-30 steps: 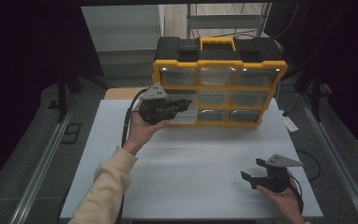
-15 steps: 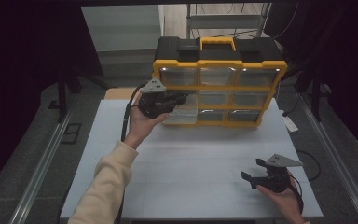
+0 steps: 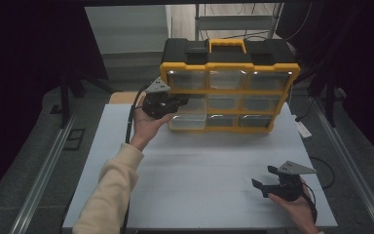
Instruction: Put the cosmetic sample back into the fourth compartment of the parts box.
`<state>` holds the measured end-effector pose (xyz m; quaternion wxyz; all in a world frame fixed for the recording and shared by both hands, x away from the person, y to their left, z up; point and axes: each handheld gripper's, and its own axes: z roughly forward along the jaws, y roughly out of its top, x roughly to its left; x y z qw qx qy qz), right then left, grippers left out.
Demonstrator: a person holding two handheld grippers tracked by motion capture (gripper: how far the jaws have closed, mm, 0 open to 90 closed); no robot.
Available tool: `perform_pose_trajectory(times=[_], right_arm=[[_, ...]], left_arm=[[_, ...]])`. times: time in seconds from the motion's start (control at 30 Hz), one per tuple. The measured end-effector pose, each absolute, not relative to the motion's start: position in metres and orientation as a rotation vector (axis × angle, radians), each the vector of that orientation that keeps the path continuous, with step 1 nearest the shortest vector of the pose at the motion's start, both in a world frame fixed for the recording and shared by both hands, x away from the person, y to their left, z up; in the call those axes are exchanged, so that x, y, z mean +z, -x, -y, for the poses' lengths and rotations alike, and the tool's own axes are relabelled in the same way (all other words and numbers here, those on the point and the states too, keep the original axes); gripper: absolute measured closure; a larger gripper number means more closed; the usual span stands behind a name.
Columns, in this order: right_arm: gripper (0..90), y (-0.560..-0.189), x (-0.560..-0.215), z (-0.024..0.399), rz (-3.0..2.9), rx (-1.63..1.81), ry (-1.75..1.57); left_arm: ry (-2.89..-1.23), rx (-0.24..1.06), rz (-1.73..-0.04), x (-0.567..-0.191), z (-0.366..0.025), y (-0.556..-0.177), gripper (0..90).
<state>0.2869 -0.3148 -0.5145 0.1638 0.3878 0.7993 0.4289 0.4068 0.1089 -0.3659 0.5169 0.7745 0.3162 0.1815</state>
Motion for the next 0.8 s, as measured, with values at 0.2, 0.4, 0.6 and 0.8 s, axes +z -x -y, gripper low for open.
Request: perform_pose_trajectory(times=[0.2, 0.4, 0.6, 0.8], right_arm=[[15.2, -0.2867, -0.5143, 0.3153, -2.278, 1.226, -1.105], [15.2, -0.2869, -0.5144, 0.3154, -2.278, 1.224, -1.104], [15.2, -0.2868, -0.5146, 0.3154, -2.278, 1.224, -1.106], [15.2, -0.2869, -0.5146, 0.3159, -2.277, 1.223, -1.106]], left_arm=[[-1.870, 0.437, -0.755, -0.3672, -0.1078, -0.4064, 80.7], [-1.879, 0.431, -0.758, -0.3698, -0.1074, -0.4076, 80.6], [-1.884, 0.428, -0.757, -0.3717, -0.1070, -0.4076, 80.3], [-1.837, 0.456, -0.753, -0.3687, -0.1062, -0.4002, 48.5]])
